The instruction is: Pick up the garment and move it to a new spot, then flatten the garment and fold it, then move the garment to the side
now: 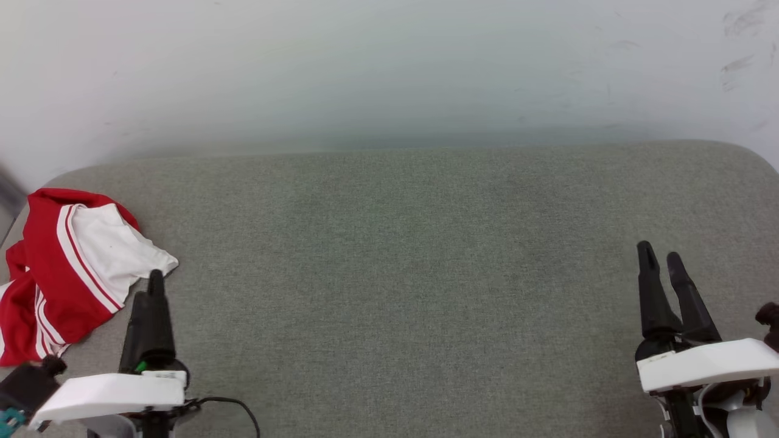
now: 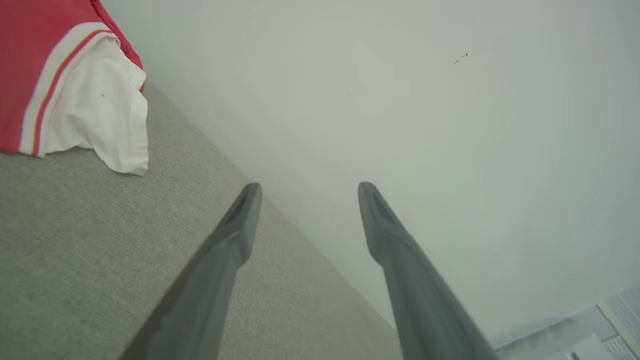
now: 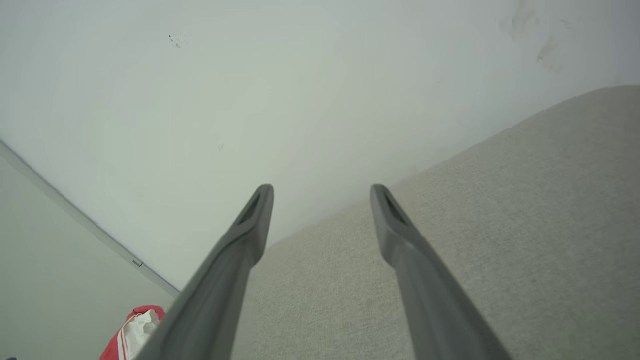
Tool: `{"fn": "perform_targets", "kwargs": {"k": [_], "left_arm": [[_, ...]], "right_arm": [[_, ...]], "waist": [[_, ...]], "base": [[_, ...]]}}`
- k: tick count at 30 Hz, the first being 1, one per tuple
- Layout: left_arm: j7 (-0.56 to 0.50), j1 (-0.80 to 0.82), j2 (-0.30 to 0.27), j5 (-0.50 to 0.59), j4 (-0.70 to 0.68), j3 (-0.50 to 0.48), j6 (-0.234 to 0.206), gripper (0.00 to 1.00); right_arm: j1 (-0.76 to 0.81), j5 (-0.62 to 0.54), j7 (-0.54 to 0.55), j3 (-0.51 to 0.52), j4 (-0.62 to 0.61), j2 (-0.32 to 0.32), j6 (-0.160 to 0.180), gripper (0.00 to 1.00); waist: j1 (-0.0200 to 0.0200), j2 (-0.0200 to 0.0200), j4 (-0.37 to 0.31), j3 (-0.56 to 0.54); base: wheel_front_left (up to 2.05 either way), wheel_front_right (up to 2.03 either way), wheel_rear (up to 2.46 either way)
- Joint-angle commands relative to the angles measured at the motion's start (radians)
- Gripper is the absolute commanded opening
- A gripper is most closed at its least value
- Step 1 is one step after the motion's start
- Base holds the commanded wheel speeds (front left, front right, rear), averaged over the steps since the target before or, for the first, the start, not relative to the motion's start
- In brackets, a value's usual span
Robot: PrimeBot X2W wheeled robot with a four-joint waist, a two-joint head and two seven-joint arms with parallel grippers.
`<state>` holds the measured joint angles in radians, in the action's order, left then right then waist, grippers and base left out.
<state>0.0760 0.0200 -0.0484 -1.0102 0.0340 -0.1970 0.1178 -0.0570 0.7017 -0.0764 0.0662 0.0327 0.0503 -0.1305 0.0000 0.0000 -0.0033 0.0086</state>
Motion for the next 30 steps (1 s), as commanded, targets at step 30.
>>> {"fn": "perform_targets", "kwargs": {"k": [30], "left_arm": [[0.098,-0.047,-0.086,0.659,-0.135,0.368,-0.192,1.0]], "right_arm": [[0.018,-0.575,-0.097,-0.05,-0.018,0.0,0.0,1.0]], "waist": [[0.0,0.0,-0.007,0.009]], "base": [[0.0,0.0,0.0]]}}
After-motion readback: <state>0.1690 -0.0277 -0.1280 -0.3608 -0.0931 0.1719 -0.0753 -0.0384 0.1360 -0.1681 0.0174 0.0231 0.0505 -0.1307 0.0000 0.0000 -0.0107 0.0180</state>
